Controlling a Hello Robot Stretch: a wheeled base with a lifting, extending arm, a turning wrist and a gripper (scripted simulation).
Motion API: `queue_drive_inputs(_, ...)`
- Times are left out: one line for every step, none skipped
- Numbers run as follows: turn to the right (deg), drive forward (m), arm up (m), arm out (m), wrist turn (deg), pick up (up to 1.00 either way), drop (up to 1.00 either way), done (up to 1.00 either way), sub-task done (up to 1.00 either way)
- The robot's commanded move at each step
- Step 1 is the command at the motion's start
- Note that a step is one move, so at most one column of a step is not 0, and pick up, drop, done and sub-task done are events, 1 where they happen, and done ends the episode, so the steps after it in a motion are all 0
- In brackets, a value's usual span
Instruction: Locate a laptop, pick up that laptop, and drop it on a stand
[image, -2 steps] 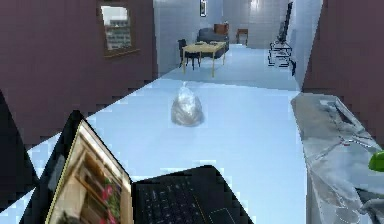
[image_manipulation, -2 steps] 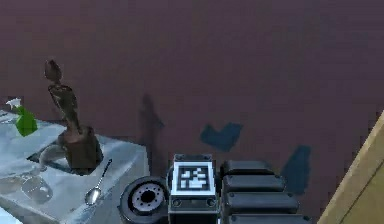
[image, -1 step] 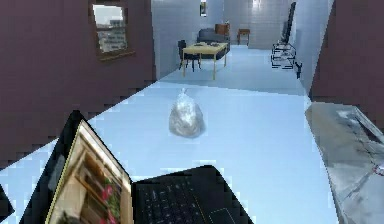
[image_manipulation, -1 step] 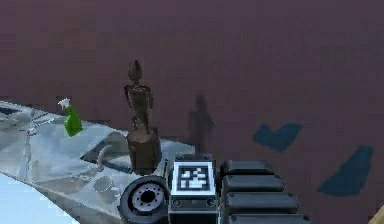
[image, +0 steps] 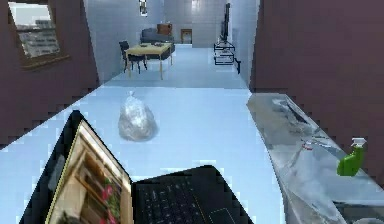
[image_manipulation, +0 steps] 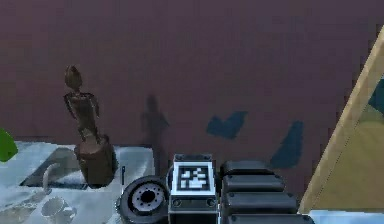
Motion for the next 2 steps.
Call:
queue_drive_inputs(0.0, 1.0, 0.0, 0.0, 0.0, 0.0, 0.0, 0.0, 0.0)
queue_drive_inputs(0.0, 1.0, 0.0, 0.0, 0.0, 0.0, 0.0, 0.0, 0.0)
